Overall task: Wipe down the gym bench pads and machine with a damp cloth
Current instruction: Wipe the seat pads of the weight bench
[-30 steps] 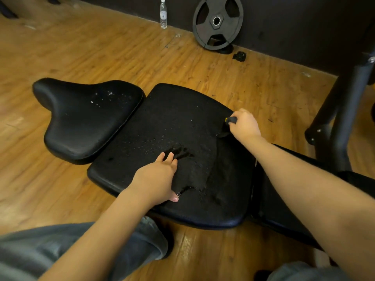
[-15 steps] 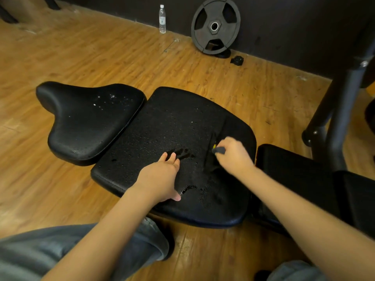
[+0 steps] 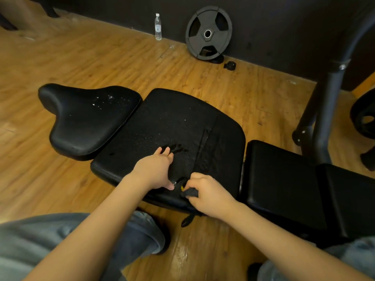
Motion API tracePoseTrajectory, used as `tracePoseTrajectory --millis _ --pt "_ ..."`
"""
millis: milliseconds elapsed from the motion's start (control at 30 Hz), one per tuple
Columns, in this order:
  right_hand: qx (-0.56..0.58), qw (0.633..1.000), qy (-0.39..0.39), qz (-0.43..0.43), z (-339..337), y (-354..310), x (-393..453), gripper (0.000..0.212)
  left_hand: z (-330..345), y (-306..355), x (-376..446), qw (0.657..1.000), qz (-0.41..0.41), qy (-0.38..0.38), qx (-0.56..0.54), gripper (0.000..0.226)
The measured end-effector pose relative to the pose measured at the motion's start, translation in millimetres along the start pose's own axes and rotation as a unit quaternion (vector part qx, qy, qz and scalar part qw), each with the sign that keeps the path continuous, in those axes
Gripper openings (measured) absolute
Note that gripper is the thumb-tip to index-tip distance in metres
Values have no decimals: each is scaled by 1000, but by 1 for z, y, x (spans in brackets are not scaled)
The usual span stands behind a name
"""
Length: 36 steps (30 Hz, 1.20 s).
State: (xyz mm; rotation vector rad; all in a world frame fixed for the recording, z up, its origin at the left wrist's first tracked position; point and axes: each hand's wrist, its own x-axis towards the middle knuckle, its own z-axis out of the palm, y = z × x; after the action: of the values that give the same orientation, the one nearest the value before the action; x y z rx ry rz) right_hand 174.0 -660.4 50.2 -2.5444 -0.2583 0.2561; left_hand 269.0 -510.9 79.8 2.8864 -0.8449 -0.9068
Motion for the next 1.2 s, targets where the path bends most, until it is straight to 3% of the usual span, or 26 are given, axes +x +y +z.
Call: tracePoseTrajectory --millis 267,600,900,1100,1200 --pt "-12 999 30 4 -13 15 17 15 6 -5 -1 1000 6 14 -21 100" --pt "-9 975 139 175 -81 84 111 17 7 -4 6 1000 9 20 -12 103" --pt "-5 942 209 262 -113 112 169 20 14 -6 10 999 11 23 -21 105" --pt "-12 936 245 254 -114 117 177 22 14 -7 14 999 6 29 -29 108" --pt "-5 942 226 246 -110 110 168 17 15 -6 16 999 5 29 -24 110"
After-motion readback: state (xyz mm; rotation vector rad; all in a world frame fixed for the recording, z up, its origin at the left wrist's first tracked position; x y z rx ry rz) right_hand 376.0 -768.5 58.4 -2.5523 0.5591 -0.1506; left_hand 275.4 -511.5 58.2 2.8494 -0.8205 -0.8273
